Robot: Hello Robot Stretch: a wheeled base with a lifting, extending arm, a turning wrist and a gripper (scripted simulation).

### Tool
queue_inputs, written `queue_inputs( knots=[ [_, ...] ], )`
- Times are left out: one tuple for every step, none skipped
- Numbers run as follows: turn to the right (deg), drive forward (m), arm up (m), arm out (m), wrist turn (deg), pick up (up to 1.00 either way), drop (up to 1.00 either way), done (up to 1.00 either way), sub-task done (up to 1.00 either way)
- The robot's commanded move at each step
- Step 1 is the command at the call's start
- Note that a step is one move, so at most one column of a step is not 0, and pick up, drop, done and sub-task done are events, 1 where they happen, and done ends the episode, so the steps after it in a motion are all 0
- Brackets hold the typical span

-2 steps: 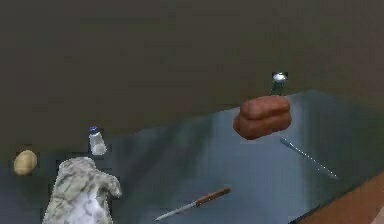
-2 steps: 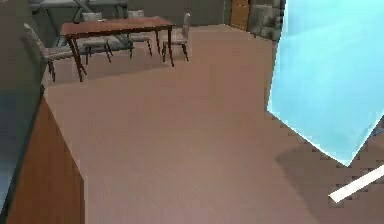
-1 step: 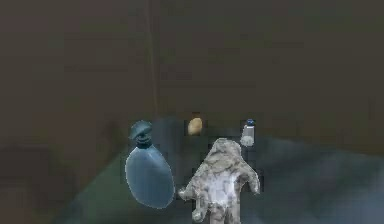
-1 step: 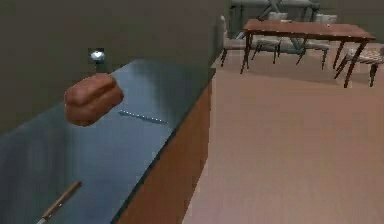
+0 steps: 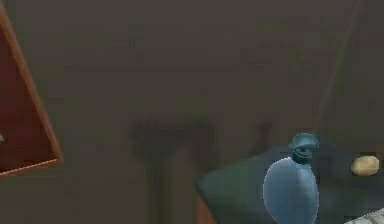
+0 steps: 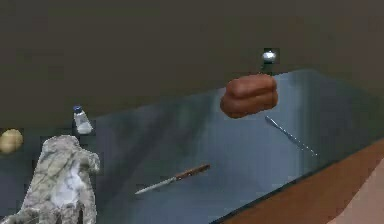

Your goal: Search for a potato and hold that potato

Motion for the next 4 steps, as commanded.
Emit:
queue_inputs(
  knots=[
    [-39.0, 0.0, 0.0, 0.0, 0.0, 0.0, 0.0, 0.0, 0.0],
    [0.0, 0.0, 0.5, 0.0, 0.0, 0.0, 0.0, 0.0, 0.0],
    [0.0, 0.0, 0.38, 0.0, 0.0, 0.0, 0.0, 0.0, 0.0],
    [0.0, 0.0, 0.0, 0.44, 0.0, 0.0, 0.0, 0.0, 0.0]
  ],
)
